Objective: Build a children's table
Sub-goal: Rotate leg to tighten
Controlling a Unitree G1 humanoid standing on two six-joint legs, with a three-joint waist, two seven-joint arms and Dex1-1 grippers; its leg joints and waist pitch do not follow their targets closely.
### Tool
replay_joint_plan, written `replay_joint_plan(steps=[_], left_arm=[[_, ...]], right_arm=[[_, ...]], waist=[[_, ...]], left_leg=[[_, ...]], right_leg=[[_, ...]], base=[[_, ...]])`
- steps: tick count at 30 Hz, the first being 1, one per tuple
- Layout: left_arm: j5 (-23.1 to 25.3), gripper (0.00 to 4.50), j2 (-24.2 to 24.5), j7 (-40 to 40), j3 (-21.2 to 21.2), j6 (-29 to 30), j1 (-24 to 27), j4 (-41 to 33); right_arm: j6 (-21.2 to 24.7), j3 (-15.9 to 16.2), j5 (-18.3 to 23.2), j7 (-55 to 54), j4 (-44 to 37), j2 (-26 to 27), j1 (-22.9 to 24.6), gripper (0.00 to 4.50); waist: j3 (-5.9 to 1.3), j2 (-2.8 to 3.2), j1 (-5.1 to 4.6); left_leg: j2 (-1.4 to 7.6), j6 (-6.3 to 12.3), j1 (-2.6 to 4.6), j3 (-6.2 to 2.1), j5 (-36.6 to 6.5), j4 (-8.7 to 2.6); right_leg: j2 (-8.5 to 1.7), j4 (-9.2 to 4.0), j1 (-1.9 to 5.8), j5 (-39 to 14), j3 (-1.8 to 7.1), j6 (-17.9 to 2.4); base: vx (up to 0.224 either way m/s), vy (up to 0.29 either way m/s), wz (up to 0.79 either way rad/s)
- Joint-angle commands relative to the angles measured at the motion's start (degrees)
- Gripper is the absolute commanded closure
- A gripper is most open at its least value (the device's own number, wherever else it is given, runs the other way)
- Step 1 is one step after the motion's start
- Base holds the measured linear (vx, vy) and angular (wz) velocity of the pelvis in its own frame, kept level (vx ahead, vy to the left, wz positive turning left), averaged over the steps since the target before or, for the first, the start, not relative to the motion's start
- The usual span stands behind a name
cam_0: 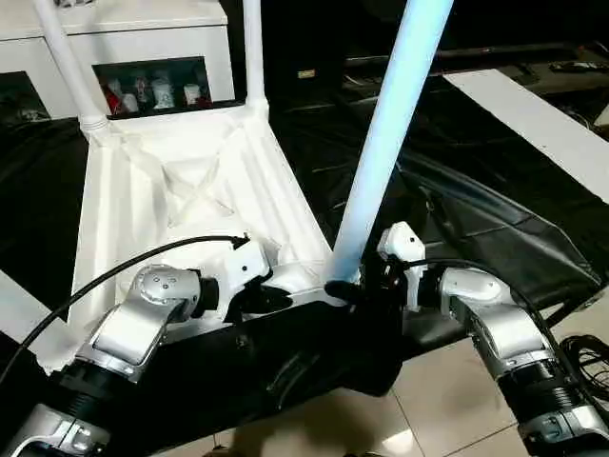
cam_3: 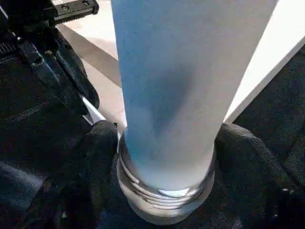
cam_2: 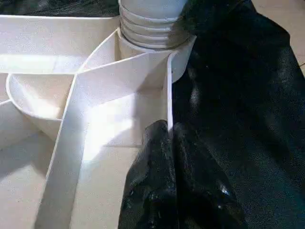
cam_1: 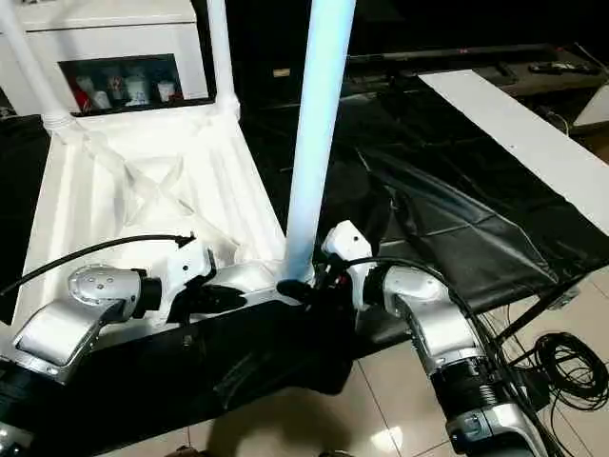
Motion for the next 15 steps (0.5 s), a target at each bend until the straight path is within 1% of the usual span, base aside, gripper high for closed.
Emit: replay_joint_plan(steps=[1,3,4,8,12,13,14,15], left_arm=[[-1.04,4.5,-0.44,-1.66,-0.79,-0.12,0.43,-0.8],[-1.07,4.5,-0.42,-1.69,-0.83,-0.11,0.39,-0.72],[-1.04,4.5,-0.37,-1.7,-0.89,-0.17,0.37,-0.65],[-0.98,4.5,-0.34,-1.69,-0.95,-0.15,0.28,-0.49],[-0.65,4.5,-1.02,-0.76,-0.88,-0.2,0.04,0.22],[-0.58,4.5,-1.23,-0.45,-0.82,-0.19,-0.05,0.42],[-0.43,4.5,-1.83,0.35,-0.71,-0.09,-0.26,0.85],[0.14,4.5,-3.04,2.47,-0.41,0.14,-0.86,2.01]], right_arm=[[0.34,0.26,0.15,-0.24,0.04,-0.56,0.46,1.49],[0.27,0.25,0.06,-0.15,0.27,-0.49,0.47,1.59],[0.27,0.24,0.0,-0.09,0.35,-0.45,0.53,1.71],[-0.12,0.39,-0.53,-0.33,0.85,-0.39,0.68,1.86],[-0.98,0.3,-1.75,-1.89,1.99,0.04,0.84,1.9],[-1.13,0.24,-1.89,-2.31,2.24,0.15,0.83,1.9],[-1.35,-0.09,-2.07,-3.58,2.97,0.65,0.83,1.91],[-1.67,-0.83,-2.4,-6.38,4.27,1.77,0.76,1.91]], waist=[[-3.77,0.15,0.06],[-3.84,0.12,0.09],[-3.86,0.13,0.08],[-3.92,0.1,0.09],[-3.84,0.16,0.07],[-3.79,0.08,0.04],[-3.78,0.0,0.03],[-3.64,0.02,-0.02]], left_leg=[[1.16,1.86,0.81,-0.41,-11.36,-3.41],[1.13,2.17,0.84,-0.38,-10.67,-3.32],[1.1,2.37,0.81,-0.36,-10.3,-3.27],[1.07,2.69,0.76,-0.37,-9.78,-3.17],[1.1,2.46,0.79,-0.39,-10.42,-3.2],[1.08,2.32,0.81,-0.38,-10.8,-3.2],[1.07,2.19,0.78,-0.39,-11.05,-3.21],[1.09,1.9,0.77,-0.38,-11.57,-3.25]], right_leg=[[-2.18,-3.12,2.91,-10.17,1.83,-12.2],[-2.12,-2.99,2.92,-9.13,1.79,-12.45],[-2.09,-2.92,2.95,-8.48,1.79,-12.68],[-2.1,-2.79,3.05,-7.8,1.76,-12.97],[-2.1,-2.88,2.98,-8.88,1.73,-12.89],[-2.11,-2.94,2.96,-9.42,1.75,-12.75],[-2.14,-3.01,2.97,-10.07,1.77,-12.54],[-2.14,-3.12,2.82,-11.08,1.8,-12.31]], base=[[0.0,0.0,0.0],[0.0,0.0,0.0],[0.0,0.0,0.0],[0.0,0.0,0.0],[0.0,0.0,0.0],[0.0,0.0,0.0],[0.0,0.0,0.0],[0.0,0.0,0.0]])
